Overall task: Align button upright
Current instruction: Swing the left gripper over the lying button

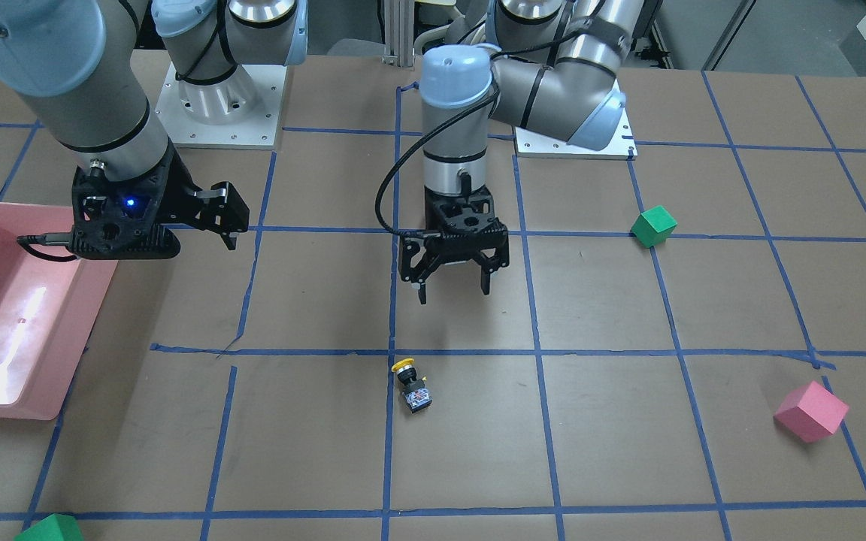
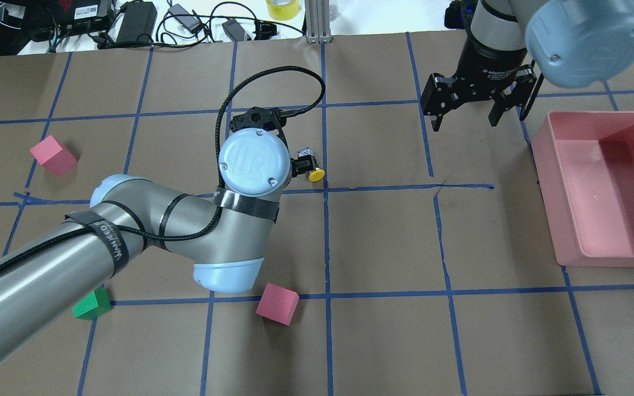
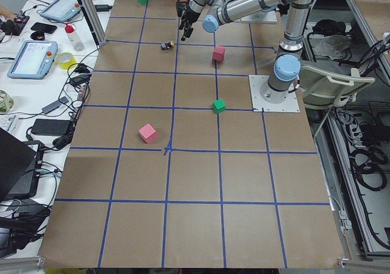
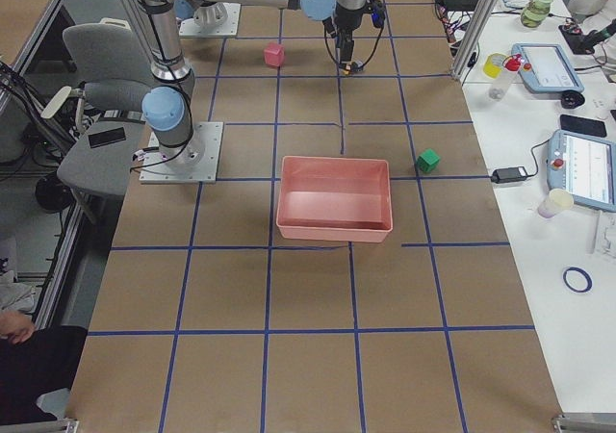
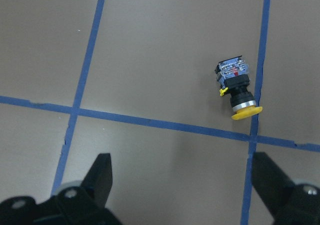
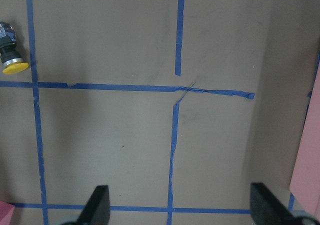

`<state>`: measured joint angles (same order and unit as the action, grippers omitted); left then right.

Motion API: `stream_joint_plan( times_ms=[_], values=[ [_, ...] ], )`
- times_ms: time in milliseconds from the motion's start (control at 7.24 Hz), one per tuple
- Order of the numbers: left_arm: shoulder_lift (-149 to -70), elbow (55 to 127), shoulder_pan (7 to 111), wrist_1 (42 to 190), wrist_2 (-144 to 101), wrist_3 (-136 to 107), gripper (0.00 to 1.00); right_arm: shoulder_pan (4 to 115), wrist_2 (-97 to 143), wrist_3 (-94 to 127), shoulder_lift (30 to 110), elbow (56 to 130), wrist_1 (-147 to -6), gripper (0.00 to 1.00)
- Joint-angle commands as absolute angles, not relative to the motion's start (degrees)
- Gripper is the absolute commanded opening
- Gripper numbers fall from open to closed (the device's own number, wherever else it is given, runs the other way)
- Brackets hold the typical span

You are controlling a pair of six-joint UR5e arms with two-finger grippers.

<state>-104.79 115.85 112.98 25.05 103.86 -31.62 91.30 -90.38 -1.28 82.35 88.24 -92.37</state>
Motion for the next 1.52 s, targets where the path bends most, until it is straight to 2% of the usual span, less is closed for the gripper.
stream_joint_plan(
  times_ms=[0, 414, 552, 828, 1105, 1243, 1381],
  values=[
    [-112.3, 114.5, 118.3, 17.5, 109.6, -38.1, 0.98, 91.3, -90.3, -1.3, 82.4, 88.2, -92.5, 1.00],
    [-121.5, 111.5, 120.9, 8.0, 113.8, -44.7, 0.97, 91.3, -90.3, -1.4, 82.4, 88.4, -92.5, 1.00],
    [-124.1, 111.5, 121.0, 3.8, 115.6, -44.7, 0.92, 91.3, -90.4, -1.4, 82.4, 88.4, -92.5, 1.00],
    [-128.7, 110.6, 120.8, -3.0, 116.4, -44.6, 0.89, 91.4, -90.1, -2.3, 82.4, 88.4, -92.5, 1.00],
    [-130.7, 107.8, 121.0, -3.5, 116.5, -44.5, 0.87, 91.3, -90.3, -2.4, 82.4, 88.5, -92.5, 1.00],
    [-129.7, 108.6, 121.0, -3.5, 116.9, -44.2, 0.75, 91.2, -90.2, -2.4, 82.4, 88.5, -92.5, 1.00],
    [-129.2, 109.2, 121.0, -3.5, 117.0, -42.8, 0.74, 91.2, -90.6, -2.4, 82.3, 88.5, -92.4, 1.00]
  ],
)
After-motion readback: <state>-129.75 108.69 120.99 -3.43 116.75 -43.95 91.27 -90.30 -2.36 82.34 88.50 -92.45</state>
